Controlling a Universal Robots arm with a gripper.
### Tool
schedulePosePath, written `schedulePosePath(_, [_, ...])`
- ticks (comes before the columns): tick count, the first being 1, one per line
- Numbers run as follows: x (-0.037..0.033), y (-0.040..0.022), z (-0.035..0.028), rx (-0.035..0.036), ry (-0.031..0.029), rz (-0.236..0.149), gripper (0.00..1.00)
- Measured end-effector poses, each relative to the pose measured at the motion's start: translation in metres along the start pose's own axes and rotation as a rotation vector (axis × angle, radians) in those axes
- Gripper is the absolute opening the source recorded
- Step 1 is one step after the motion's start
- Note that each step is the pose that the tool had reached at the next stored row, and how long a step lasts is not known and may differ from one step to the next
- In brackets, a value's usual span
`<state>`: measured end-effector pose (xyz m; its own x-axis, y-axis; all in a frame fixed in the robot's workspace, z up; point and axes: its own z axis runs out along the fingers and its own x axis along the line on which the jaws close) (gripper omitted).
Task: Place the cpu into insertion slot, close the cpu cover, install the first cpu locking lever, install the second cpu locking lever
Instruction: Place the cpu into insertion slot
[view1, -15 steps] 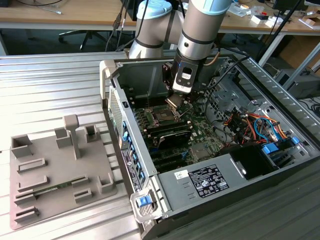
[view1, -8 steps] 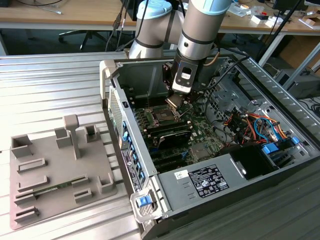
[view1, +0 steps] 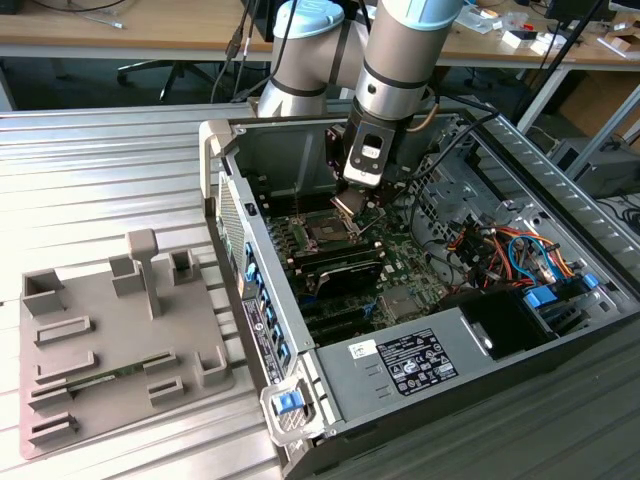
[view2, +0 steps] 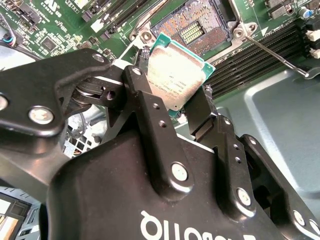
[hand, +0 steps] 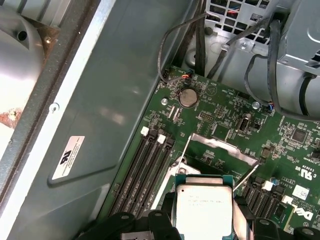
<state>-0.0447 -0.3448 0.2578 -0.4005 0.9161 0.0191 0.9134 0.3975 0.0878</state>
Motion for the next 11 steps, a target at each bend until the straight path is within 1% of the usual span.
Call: schedulePosePath(11, [0.0,0.0,0.0001,-0.0003,-0.0014,0.017,0.55])
